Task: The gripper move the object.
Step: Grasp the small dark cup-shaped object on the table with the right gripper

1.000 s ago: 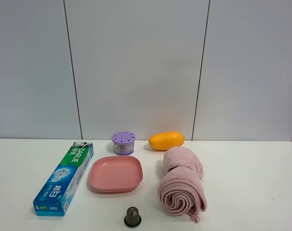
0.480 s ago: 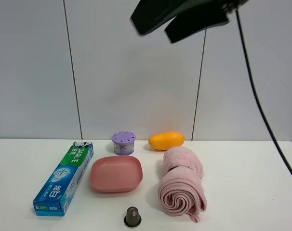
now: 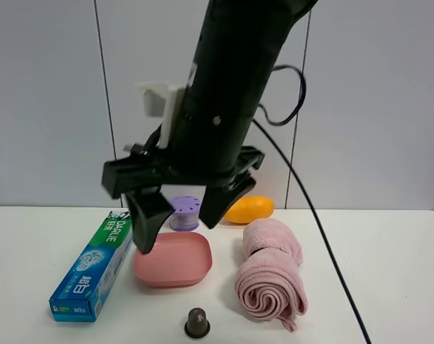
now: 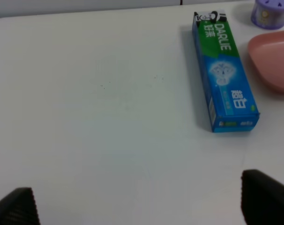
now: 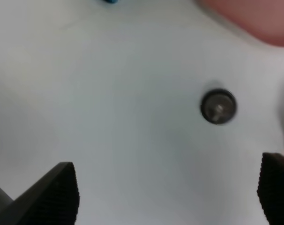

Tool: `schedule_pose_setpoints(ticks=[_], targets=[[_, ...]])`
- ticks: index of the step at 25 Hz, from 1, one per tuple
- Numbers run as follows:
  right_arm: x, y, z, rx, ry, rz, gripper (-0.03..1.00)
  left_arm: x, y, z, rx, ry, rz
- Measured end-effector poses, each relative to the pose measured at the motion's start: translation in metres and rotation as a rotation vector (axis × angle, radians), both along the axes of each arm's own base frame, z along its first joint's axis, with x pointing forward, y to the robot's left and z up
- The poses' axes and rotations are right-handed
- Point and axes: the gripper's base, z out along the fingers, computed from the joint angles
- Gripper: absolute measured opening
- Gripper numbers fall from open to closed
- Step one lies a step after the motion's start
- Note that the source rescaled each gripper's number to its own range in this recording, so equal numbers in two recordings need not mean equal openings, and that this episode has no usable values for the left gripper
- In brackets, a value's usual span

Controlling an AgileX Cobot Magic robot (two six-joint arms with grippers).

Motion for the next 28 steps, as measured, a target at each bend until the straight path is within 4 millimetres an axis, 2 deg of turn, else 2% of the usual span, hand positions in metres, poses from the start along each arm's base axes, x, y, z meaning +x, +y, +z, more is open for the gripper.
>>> schedule_pose_setpoints(ticks=[3,8,15,22,28], targets=[[0.004,0.008,-0.019,-0.015,0.017,-0.02,0.91,0.0,0.0,0.0,0.0,0.0,0.0],[0.016,0.009,-0.047,-0.102,-0.009,-0.089,0.91,0.0,0.0,0.0,0.0,0.0,0.0],[0.023,0.014,-0.086,-0.174,0.014,-0.089,0.91,0.0,0.0,0.0,0.0,0.0,0.0],[0.027,0.018,-0.115,-0.193,0.03,-0.084,0.87,0.0,0.0,0.0,0.0,0.0,0.0],[0.029,0.019,-0.126,-0.211,0.017,-0.069,0.82,0.0,0.0,0.0,0.0,0.0,0.0]])
